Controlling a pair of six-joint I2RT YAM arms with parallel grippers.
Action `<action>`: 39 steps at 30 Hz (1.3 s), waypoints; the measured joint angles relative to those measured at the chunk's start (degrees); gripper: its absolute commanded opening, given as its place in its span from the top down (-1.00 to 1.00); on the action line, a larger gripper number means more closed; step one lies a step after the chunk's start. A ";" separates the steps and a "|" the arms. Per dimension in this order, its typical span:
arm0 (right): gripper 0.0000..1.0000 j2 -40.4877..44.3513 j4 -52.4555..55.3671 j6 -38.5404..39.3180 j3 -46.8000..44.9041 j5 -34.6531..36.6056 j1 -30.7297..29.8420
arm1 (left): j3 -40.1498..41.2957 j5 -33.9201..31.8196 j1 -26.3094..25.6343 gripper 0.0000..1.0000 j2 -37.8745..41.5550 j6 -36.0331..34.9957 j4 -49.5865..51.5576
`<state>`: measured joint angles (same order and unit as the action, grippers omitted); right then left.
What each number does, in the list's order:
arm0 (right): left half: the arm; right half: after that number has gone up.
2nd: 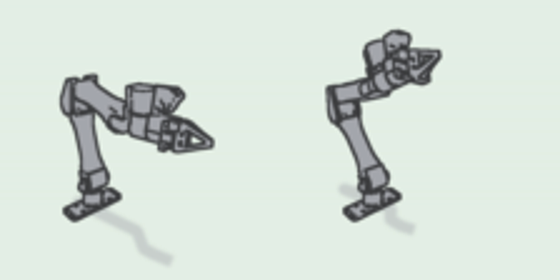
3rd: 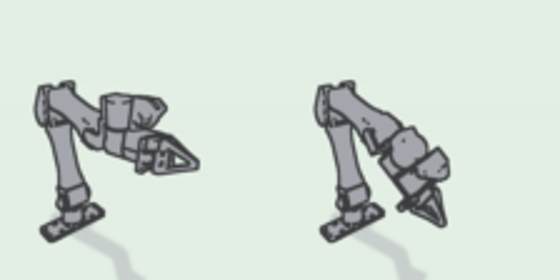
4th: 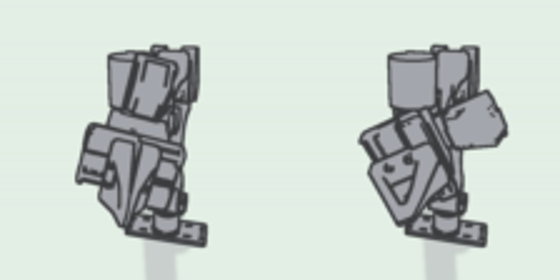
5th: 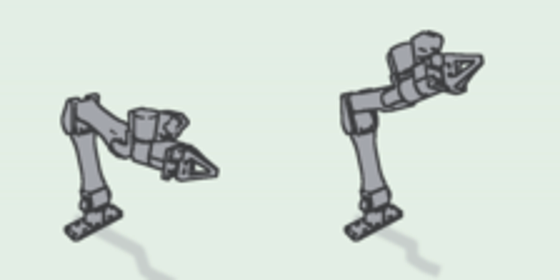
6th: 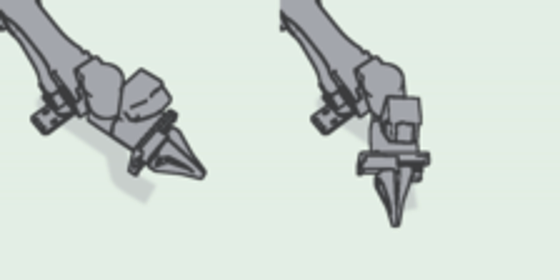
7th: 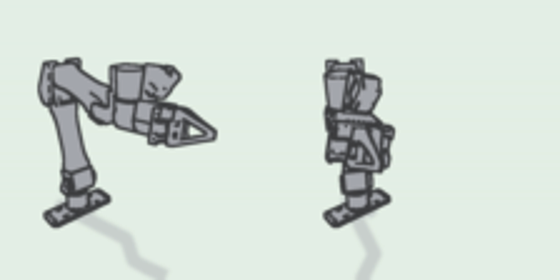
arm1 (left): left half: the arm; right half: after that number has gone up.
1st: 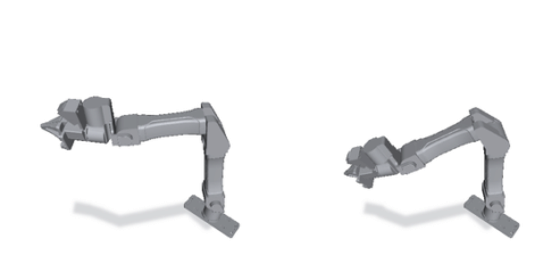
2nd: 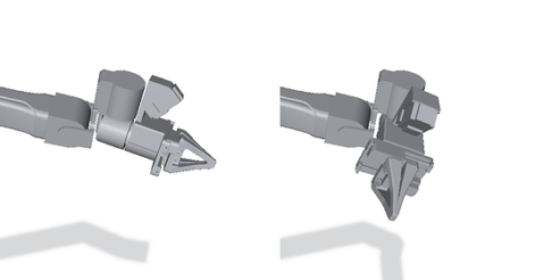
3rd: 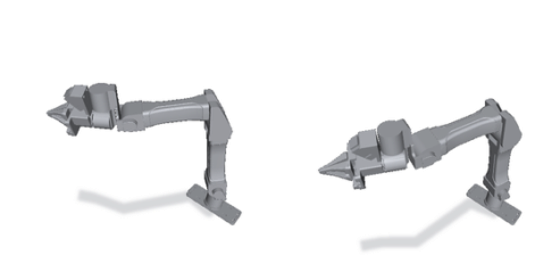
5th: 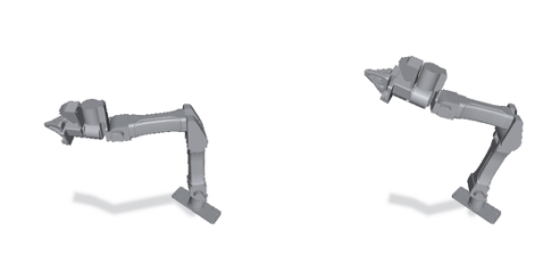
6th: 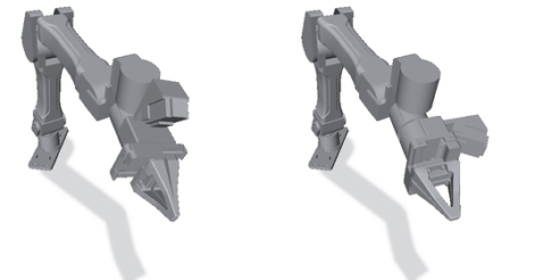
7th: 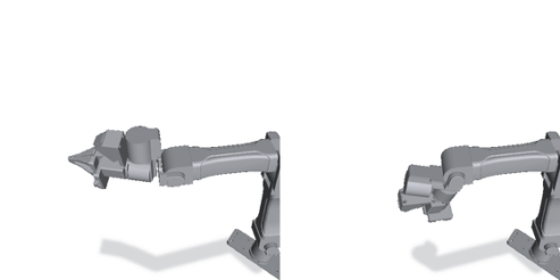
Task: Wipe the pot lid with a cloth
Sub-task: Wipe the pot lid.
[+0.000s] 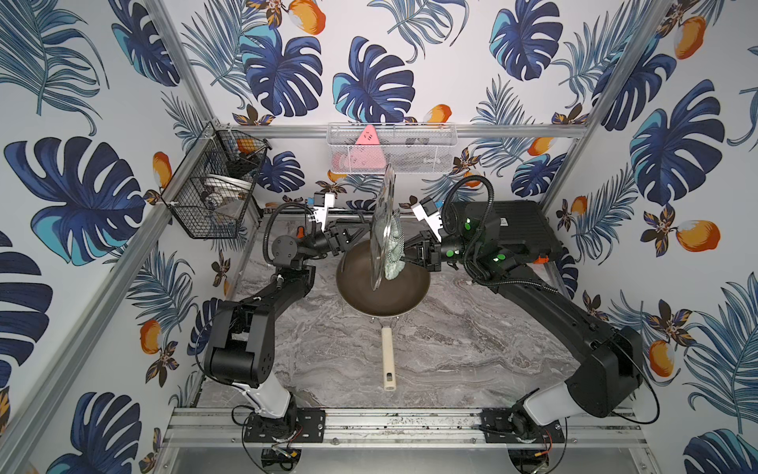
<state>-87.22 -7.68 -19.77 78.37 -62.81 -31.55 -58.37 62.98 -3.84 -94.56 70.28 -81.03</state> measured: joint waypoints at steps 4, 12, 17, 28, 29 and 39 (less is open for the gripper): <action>1.00 -0.15 0.94 0.92 0.92 0.02 -1.27 | 0.00 0.26 -0.02 1.00 0.02 0.52 -0.02; 1.00 -0.17 1.60 1.14 2.56 1.14 -1.68 | 0.00 0.42 -0.17 1.00 0.02 0.98 -0.02; 1.00 -1.11 1.51 1.09 4.07 1.97 -1.66 | 0.00 0.70 -0.33 1.00 0.11 1.40 -0.02; 1.00 -3.91 -0.85 -0.39 6.95 3.87 -1.66 | 0.68 1.33 -0.48 1.00 0.66 1.92 -0.35; 1.00 -3.98 -0.85 -0.39 7.32 4.07 -1.66 | 0.72 1.36 -0.48 1.00 0.66 1.99 -0.35; 1.00 -5.25 0.37 0.44 12.02 5.77 -1.29 | 0.94 1.05 -0.57 1.00 1.14 3.26 -0.39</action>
<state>-92.47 -7.31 -19.33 90.39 -57.04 -32.84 -57.43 64.03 -4.40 -93.43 73.54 -81.43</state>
